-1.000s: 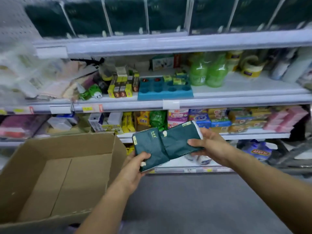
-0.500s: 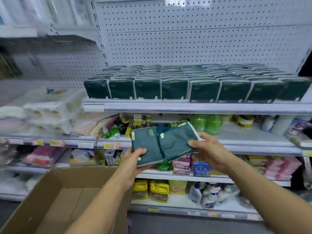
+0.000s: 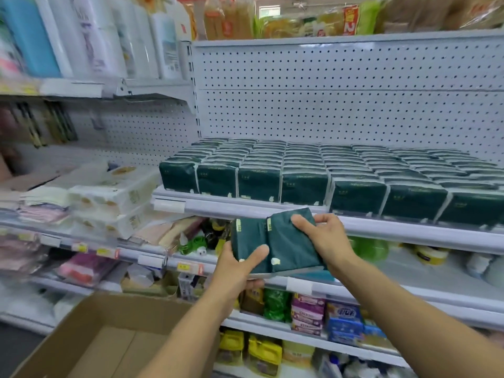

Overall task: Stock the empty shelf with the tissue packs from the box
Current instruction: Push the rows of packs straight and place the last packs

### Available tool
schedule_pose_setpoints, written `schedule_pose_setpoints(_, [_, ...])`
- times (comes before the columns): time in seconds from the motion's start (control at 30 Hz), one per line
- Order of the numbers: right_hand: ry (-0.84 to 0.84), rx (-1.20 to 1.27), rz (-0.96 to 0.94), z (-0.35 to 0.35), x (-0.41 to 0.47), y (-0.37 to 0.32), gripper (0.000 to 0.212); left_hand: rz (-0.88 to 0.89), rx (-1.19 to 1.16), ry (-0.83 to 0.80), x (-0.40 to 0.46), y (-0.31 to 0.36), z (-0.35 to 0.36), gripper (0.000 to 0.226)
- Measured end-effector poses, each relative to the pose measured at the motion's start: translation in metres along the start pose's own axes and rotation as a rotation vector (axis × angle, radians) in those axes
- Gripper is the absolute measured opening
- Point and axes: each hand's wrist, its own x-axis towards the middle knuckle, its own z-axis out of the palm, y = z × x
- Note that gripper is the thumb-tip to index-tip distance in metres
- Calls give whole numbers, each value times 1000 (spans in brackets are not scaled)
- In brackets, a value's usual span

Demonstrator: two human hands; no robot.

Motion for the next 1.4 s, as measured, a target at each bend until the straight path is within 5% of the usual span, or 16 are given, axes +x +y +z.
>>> schedule_pose_setpoints(0.13, [-54, -26, -23, 26, 5, -9, 33, 5, -3, 103, 18, 4, -7, 66])
schedule_pose_setpoints(0.37, [-130, -278, -100, 41, 30, -15, 62, 58, -6, 105, 57, 14, -17, 45])
schedule_pose_setpoints(0.57, [-185, -1071, -356, 2, 76, -62, 47, 76, 66, 35, 93, 28, -33, 35])
schedule_pose_setpoints(0.67, [-120, -1270, -438, -2, 92, -72, 47, 95, 86, -8, 103, 32, -33, 33])
schedule_pose_setpoints(0.9, [-61, -1437, -611, -2, 114, -66, 54, 79, 77, -28, 115, 38, -38, 30])
schedule_pose_setpoints(1.07, [-4, -1553, -766, 1, 114, -46, 77, 74, 24, -31, 121, 40, -43, 28])
schedule_pose_setpoints(1.4, [125, -1687, -745, 10, 134, -24, 107, 61, -5, -28, 121, 44, -45, 32])
